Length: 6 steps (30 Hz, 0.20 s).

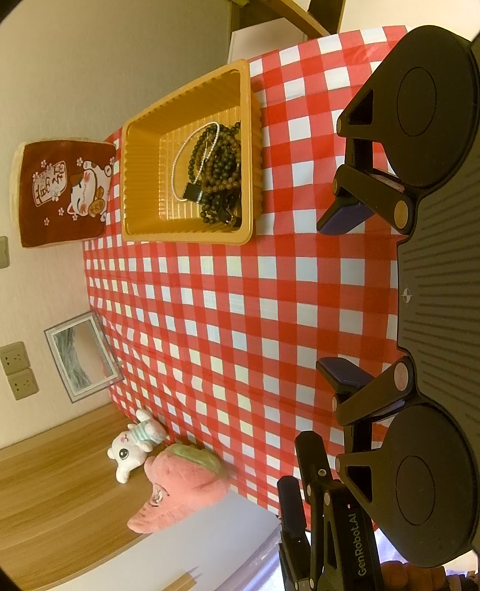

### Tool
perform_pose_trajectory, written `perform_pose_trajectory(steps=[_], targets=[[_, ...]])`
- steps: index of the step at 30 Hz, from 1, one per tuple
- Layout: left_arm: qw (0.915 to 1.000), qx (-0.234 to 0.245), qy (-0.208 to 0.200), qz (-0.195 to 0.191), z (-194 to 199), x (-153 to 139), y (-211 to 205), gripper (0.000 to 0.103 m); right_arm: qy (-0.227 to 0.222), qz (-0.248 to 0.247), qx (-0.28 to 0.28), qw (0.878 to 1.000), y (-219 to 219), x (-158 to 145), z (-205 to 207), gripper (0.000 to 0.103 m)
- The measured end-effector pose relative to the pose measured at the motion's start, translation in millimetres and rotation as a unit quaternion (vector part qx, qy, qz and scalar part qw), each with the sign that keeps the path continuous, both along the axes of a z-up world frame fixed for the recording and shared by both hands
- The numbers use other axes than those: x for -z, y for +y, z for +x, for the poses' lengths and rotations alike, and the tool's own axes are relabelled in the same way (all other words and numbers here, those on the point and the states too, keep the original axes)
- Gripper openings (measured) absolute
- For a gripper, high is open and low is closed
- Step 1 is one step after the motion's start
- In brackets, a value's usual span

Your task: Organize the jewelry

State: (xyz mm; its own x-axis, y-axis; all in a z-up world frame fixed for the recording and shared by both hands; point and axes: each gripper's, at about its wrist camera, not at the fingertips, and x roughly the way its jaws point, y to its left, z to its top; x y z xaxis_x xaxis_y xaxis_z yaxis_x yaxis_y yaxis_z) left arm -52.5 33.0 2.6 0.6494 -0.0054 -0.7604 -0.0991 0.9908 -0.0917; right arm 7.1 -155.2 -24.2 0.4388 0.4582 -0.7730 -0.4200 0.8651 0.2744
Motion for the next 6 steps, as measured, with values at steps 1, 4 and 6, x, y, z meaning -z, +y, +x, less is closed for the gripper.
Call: perform_pose_trajectory(steps=[1,4,6], targets=[[1.0,0.0,0.0,-0.001,1.0,0.1,0.5,0.063,0.0,0.0,0.0,1.0,0.1,0.0,-0.4,0.073],[1.0,0.001,-0.004,0.0,0.7,0.0,0.6,0.063,-0.001,0.0,0.0,1.0,0.2,0.5,-0.8,0.073],[1.0,0.0,-0.004,0.0,1.5,1.0,1.0,0.063,-0.001,0.0,-0.001,1.0,2.0,0.8,0.5,0.073]])
